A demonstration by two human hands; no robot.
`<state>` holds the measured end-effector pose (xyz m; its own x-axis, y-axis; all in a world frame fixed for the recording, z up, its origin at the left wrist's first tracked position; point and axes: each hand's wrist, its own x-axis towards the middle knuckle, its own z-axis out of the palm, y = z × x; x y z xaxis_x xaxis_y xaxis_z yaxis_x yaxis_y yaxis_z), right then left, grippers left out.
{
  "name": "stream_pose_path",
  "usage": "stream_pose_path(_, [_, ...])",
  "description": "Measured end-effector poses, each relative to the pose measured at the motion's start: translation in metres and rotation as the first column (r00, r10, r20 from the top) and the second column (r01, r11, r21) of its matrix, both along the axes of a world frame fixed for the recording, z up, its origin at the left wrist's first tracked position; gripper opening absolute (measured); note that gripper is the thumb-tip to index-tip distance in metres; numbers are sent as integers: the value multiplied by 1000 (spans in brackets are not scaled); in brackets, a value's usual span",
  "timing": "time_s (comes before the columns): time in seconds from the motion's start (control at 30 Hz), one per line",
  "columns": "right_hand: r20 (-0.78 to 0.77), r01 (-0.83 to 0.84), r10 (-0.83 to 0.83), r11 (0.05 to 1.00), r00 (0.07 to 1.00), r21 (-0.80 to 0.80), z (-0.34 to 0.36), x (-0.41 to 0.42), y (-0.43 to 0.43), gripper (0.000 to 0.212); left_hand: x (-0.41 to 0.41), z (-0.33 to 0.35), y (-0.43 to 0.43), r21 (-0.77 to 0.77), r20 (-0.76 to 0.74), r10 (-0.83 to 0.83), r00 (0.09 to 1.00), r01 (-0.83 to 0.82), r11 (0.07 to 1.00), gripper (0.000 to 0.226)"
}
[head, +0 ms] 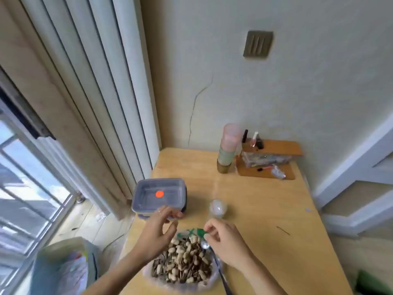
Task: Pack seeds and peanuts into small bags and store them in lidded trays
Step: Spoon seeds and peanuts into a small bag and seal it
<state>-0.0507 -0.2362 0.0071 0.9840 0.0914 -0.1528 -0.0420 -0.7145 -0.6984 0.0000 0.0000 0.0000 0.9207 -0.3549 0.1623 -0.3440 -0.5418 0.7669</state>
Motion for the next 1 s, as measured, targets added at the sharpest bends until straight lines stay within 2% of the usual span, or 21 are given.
stream_pose_path(0.13, [135, 36, -22, 994, 991, -105, -105, -6, 11, 6, -23, -106, 8, 148, -2, -7, 1000, 7, 989, 20])
stream_pose_path(0.23, [374, 49, 0, 992, 927, -120, -169, -13, 23, 7, -34, -167, 14, 118, 92, -28, 995, 17, 993, 19])
stream_pose_path(0.3, [514, 79, 2, 988, 858, -135, -188, -10, 23, 4, -35, -184, 12, 97, 153, -25, 988, 10, 995, 20])
stream_pose_path(0.47, [684, 138, 6, 978, 730, -156, -206, -17, 19, 7, -37, -199, 8, 14, 281, 43, 959, -49, 999, 23])
stream_pose_path(0.6, [727, 142, 32, 974, 686, -178, -215, -16, 18, 6, -30, -205, 6, 47, 351, 40, 935, -61, 997, 25])
stream_pose_path(0.73, [756, 133, 51, 975, 652, -180, -219, -20, 14, 5, -37, -208, 8, 70, 389, 21, 921, -52, 996, 36])
stream_pose_path(0.9, [764, 147, 43, 973, 644, -178, -226, -24, 6, 8, -52, -209, 12, 215, 459, -126, 880, 28, 976, 48])
stream_pose_path(1.0, [761, 136, 61, 972, 646, -194, -226, -28, 7, 8, -54, -212, 12, 262, 441, -169, 882, 53, 964, 52])
